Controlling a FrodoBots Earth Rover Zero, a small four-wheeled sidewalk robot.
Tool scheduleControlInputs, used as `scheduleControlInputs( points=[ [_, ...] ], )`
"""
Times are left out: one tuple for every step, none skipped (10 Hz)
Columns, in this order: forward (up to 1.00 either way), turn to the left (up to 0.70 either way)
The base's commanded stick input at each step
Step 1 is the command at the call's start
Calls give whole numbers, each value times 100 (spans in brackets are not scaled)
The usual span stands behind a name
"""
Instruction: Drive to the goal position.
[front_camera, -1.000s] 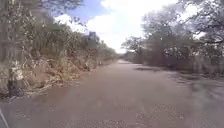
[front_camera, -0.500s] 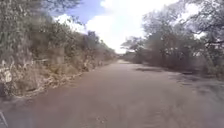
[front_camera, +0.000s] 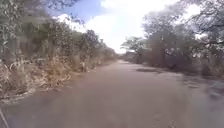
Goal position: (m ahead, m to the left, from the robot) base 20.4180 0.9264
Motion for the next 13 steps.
scheduleControlInputs(
  points=[
    [50, 0],
    [50, 0],
    [50, 0],
    [50, 0],
    [50, 0],
    [50, 0],
    [50, 0],
    [50, 0],
    [50, 0],
    [50, 0],
    [50, 0],
    [50, 0],
    [50, 0]
  ],
)
